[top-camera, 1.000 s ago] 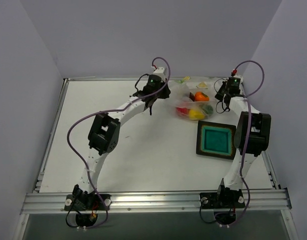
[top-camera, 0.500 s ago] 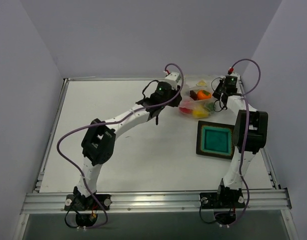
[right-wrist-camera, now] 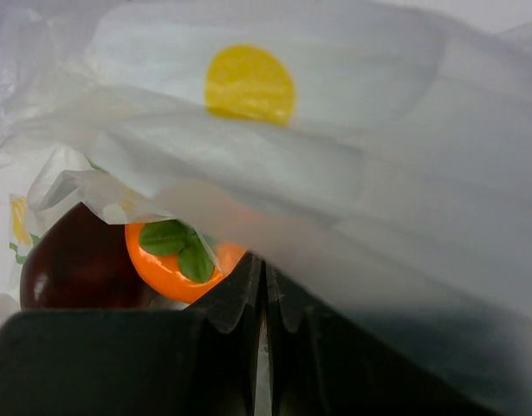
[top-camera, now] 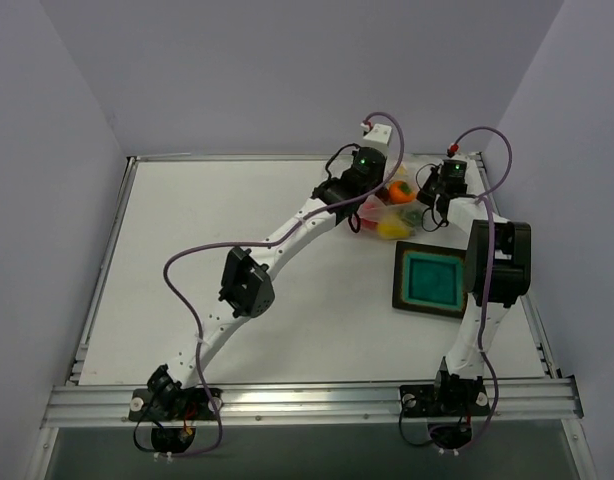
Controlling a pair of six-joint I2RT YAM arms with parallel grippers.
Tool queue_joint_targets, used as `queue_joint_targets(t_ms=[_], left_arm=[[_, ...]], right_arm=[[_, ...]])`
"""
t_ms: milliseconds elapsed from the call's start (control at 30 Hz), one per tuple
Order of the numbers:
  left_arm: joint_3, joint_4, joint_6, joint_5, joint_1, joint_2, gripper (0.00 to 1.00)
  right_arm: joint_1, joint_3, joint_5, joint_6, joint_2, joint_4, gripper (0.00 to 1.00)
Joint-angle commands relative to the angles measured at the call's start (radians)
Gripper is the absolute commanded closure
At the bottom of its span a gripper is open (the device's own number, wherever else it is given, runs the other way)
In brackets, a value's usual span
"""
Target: Take the fake fruits out of the plastic bag
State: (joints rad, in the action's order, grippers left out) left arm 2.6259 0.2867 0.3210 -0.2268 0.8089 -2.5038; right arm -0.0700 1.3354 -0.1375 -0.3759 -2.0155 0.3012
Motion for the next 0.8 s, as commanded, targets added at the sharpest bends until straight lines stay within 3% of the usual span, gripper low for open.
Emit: queue_joint_targets(t_ms=[0, 67, 100, 200, 233, 367, 767], left_arm=[[0.124, 0.129, -0.02, -0.107, -0.013, -0.09, 0.9], [0.1, 0.08, -0.023, -0.115, -0.014, -0.093, 0.79], [0.061, 0.025, -0.023, -0.109, -0.016, -0.087, 0.67], [0.061, -0.006, -0.026, -0.097, -0.017, -0.099, 0.45], [0.075, -0.003, -0.028, -0.098, -0.019, -0.119, 0.42], [0.129, 0.011, -0.023, -0.108, -0.03, -0.174, 0.37], [0.141, -0.138, -0.014, -0.161, -0.062, -0.273, 0.36]], right_arm=[[0.007, -0.007, -0.033, -0.012, 0.077, 0.033, 1.0], [0.007, -0.012, -0.046, -0.015, 0.08, 0.038, 1.0], [0.007, -0.016, -0.053, -0.017, 0.08, 0.042, 1.0], [0.009, -0.034, -0.074, -0.023, 0.083, 0.058, 1.0], [0.009, -0.041, -0.077, -0.024, 0.084, 0.064, 1.0], [0.015, -0.077, -0.093, -0.041, 0.1, 0.098, 1.0], [0.041, -0.143, -0.134, -0.044, 0.126, 0.128, 1.0]])
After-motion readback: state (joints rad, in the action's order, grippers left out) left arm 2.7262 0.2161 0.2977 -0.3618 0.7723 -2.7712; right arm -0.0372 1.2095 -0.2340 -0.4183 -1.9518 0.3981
